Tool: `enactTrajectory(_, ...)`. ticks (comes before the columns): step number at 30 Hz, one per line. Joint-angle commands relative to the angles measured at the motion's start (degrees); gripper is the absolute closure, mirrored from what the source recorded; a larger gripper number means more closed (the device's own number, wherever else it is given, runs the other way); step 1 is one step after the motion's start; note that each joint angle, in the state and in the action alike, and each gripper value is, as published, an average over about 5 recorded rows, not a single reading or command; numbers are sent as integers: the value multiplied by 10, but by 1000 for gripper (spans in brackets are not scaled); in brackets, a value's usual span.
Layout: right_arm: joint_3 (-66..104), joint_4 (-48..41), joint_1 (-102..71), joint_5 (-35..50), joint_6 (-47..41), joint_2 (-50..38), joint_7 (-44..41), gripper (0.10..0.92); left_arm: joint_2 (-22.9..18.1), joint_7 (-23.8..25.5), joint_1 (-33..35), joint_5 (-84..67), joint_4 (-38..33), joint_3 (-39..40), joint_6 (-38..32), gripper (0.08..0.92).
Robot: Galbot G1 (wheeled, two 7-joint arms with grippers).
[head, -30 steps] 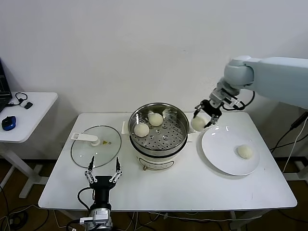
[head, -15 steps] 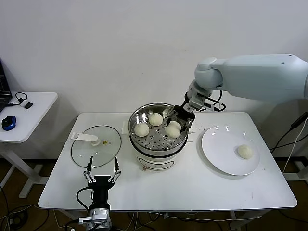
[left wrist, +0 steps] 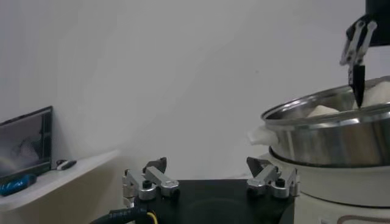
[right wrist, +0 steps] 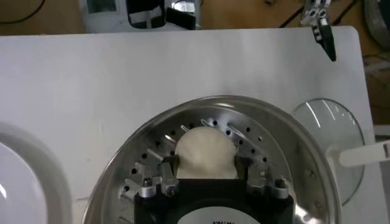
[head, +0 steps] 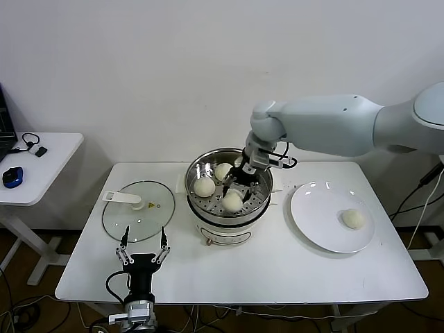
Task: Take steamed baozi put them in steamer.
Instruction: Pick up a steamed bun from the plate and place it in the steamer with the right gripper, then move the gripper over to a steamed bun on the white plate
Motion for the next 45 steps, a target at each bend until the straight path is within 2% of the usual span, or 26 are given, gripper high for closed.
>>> enactTrajectory(1,5,-40,-33,-16,23,33,6,394,-28,0,0,-1,0,1,0,177)
enactTrajectory(4,5,-44,-31,-18,23,32,8,377,-28,-1,0,-1,0,1,0,177)
enactTrajectory(10,4,-47,-18,-12,23,28,12,248,-28,-1,1,0,-1,3,0,177)
enactTrajectory(15,-18,-36,22,42,4,19,10,204,-28,0,2,1,-4,4,1,177)
enactTrajectory(23,-118,21,140,199,-148,-55,-40,203,-28,1,1,4,-10,12,3,177)
enactTrajectory(30,-207,61,194,262,-288,-151,-87,203,-28,3,-2,2,-4,17,1,177)
enactTrajectory(38,-224,46,160,228,-345,-252,-115,203,-28,6,-2,-2,0,15,-4,177)
enactTrajectory(45,-150,-46,59,161,-322,-301,-140,203,-28,4,-1,-4,4,14,-8,177)
